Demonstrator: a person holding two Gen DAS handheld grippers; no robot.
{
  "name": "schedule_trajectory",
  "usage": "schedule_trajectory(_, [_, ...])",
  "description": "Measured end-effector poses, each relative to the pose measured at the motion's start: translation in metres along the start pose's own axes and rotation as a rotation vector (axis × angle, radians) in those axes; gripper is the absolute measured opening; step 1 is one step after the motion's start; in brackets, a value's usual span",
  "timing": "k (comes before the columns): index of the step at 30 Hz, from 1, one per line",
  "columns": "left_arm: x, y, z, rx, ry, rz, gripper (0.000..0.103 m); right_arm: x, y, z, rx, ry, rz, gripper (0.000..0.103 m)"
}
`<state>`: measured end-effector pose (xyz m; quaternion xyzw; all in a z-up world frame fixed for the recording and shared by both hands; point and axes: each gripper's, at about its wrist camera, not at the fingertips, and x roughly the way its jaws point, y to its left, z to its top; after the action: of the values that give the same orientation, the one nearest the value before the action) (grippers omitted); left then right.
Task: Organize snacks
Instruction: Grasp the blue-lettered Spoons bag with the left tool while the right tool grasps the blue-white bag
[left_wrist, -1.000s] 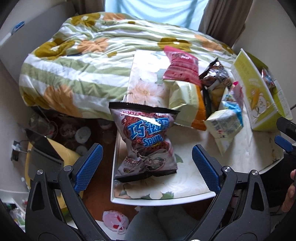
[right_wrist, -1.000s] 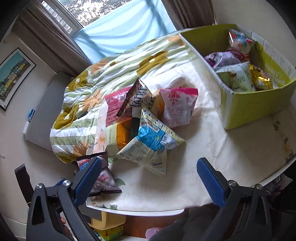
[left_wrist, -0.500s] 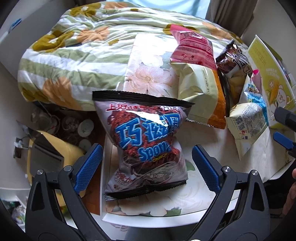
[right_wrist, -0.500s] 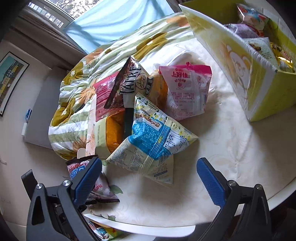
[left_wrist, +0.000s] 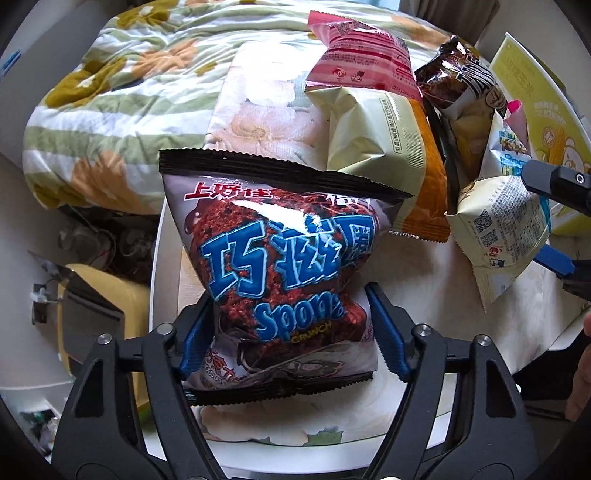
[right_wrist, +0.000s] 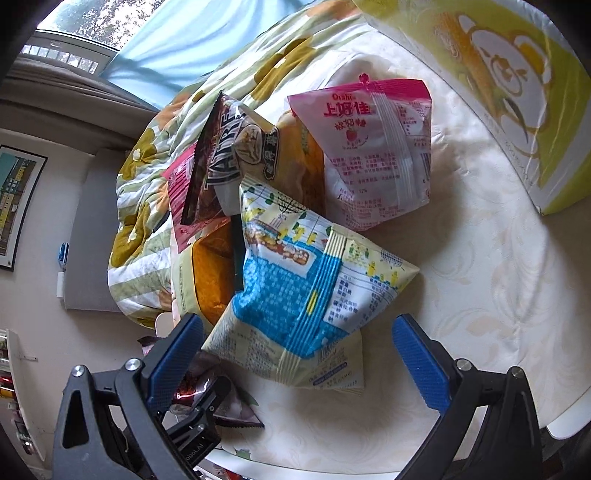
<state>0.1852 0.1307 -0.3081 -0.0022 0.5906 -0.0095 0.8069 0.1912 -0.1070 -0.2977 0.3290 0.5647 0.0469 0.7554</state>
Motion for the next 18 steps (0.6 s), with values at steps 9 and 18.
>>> schedule_trajectory(9, [0.001,0.008,0.002,-0.015,0.016,-0.024,0.063,0.011,-0.001,0.007,0.009,0.024,-0.009,0.093])
schedule_trajectory(18, [-0.003,0.021,0.000,-0.051,0.022,-0.033,0.060,0.019,0.004,0.004,-0.021,0.040,-0.017,0.072])
